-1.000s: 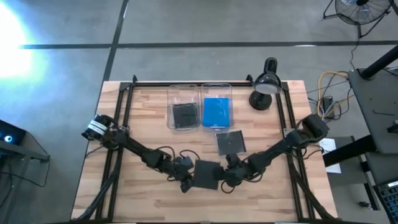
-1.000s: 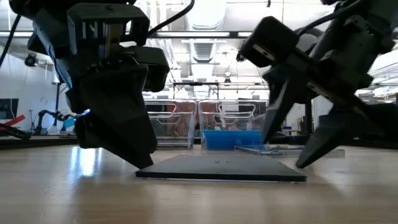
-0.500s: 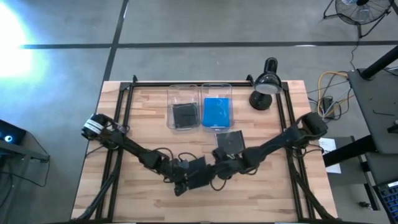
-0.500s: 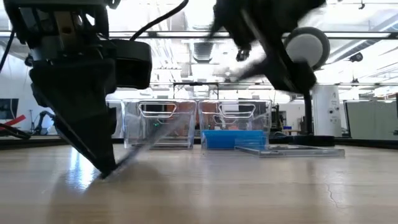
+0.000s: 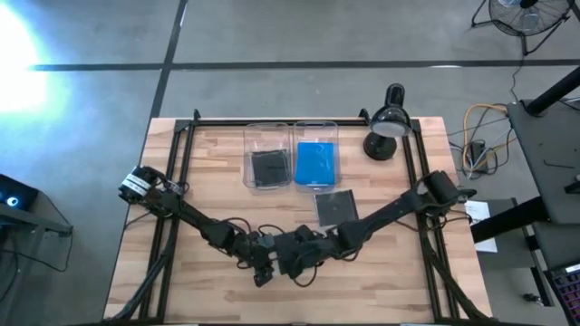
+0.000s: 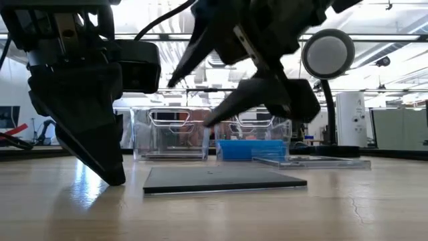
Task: Pick & place jewel cases by type
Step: Put the bottom black CD case into the left transparent bin
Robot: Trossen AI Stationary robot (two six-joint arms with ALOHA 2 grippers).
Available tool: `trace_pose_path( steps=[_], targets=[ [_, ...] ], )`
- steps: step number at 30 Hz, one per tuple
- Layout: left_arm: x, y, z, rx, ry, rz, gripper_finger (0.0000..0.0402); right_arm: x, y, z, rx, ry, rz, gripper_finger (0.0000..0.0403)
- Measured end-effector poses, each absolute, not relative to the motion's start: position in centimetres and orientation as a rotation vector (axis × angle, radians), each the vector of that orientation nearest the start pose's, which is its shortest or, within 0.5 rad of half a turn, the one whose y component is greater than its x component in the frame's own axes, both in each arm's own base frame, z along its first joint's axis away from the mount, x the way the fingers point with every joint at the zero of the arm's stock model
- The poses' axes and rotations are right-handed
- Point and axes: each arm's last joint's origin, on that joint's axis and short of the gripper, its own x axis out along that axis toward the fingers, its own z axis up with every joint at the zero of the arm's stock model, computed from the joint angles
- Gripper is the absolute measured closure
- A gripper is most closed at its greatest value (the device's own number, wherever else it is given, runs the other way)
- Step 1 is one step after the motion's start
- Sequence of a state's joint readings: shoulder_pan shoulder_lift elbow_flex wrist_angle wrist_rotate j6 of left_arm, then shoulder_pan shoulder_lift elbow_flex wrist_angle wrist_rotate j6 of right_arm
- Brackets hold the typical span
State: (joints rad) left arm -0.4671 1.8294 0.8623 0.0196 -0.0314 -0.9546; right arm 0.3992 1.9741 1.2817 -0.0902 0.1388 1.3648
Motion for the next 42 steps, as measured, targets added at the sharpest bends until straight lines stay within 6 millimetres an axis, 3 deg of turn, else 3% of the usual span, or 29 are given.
trace_pose_path(
  steps=[4, 9, 12, 18, 27, 33, 39, 42],
  targets=[
    [29.7, -15.0, 11.3, -0.648, 1.017, 0.078, 0.0273, 38.7, 15.9, 17.2, 1.093, 0.765, -0.360, 0.0193],
    [29.7, -15.4, 11.5, -0.682, 0.985, 0.090, 0.0273, 36.7, 14.9, 18.9, 1.013, 0.845, -0.514, 0.0193],
    [30.2, -15.6, 12.0, -0.699, 0.937, 0.080, 0.0273, 35.8, 14.6, 17.2, 0.995, 0.946, -0.584, 0.0193],
    [31.2, -15.8, 13.0, -0.697, 0.881, 0.075, 0.0273, 34.9, 14.2, 13.5, 1.052, 0.986, -0.729, 0.0193],
    [30.7, -15.5, 12.0, -0.661, 0.900, 0.073, 0.0273, 36.1, 14.4, 12.9, 1.030, 0.946, -0.593, 0.0192],
    [29.8, -15.1, 11.0, -0.655, 0.958, 0.067, 0.0273, 36.5, 14.3, 14.0, 1.020, 0.941, -0.498, 0.0192],
    [28.8, -14.8, 10.0, -0.659, 1.010, 0.067, 0.0273, 36.7, 14.3, 18.1, 1.034, 0.829, -0.385, 0.0193],
    [28.6, -14.7, 9.8, -0.677, 1.006, 0.074, 0.0273, 37.0, 14.5, 18.8, 1.027, 0.808, -0.340, 0.0193]
  ],
)
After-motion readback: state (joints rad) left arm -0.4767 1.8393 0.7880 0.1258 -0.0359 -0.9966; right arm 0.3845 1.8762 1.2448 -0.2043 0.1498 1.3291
